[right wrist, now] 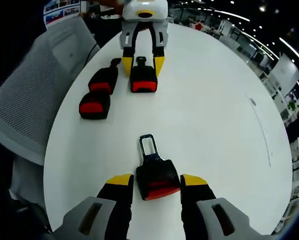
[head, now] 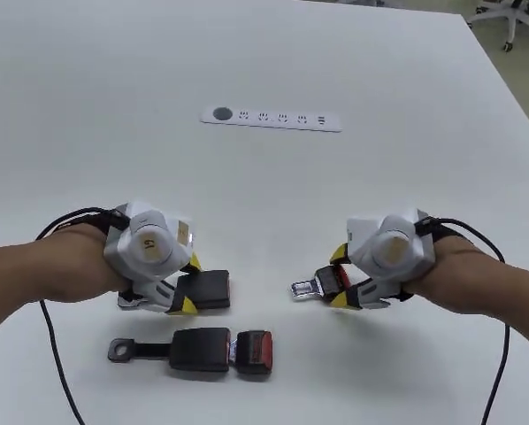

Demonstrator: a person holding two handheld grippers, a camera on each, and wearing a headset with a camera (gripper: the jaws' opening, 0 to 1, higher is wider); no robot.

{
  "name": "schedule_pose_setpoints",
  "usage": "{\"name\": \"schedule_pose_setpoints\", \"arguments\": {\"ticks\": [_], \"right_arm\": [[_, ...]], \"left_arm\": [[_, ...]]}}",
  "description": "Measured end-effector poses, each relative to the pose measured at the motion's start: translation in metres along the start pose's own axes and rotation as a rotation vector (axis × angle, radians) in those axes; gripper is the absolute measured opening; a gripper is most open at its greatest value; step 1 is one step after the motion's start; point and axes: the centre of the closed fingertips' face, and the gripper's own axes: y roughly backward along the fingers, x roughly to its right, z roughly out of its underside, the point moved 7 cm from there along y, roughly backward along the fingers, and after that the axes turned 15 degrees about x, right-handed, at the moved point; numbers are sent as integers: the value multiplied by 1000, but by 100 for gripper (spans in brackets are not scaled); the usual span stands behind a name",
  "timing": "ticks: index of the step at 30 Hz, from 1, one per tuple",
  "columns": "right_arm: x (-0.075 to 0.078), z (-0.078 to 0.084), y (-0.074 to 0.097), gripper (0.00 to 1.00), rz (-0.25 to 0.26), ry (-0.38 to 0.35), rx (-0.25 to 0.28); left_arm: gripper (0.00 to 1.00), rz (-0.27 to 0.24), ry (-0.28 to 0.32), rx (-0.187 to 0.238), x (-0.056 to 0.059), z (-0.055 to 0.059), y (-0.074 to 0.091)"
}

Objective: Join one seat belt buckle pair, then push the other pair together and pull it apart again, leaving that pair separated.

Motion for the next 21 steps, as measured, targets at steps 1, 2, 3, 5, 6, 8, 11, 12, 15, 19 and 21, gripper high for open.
{"name": "schedule_pose_setpoints", "arguments": {"ticks": [1,2,3,5,6,8,11,12,15,19,21], "right_arm": [[0,1,-1,33,0,2,-6],[-1,1,-1,33,-1,3,-10],[-2,3,-1,33,-3,14,-23],[-1,6,-1,32,1,-1,-23],[-1,6,-1,32,4,-20,-8],[0,6,0,31,4,-30,-7],[-2,3,3,31,-3,-47,-3],[0,5,0,31,-5,-47,-5],[-2,3,2,31,-6,-46,-12],[-1,5,0,31,-6,-46,-14],[-1,5,-1,31,-4,-47,-18]], "left_arm": [[33,5,-11,-11,1,0,1],[33,20,-16,11,1,-4,1],[33,12,-8,1,0,-1,2],[33,19,-24,5,1,-1,2],[33,20,-27,6,1,-1,2],[33,24,-34,1,1,-2,1],[33,35,-39,-11,0,-2,-1],[33,37,-35,-15,-1,-3,-1],[33,41,-35,-22,0,-4,0],[33,41,-27,-21,-1,-2,-1],[33,39,-23,-22,-1,-1,-1]]}}
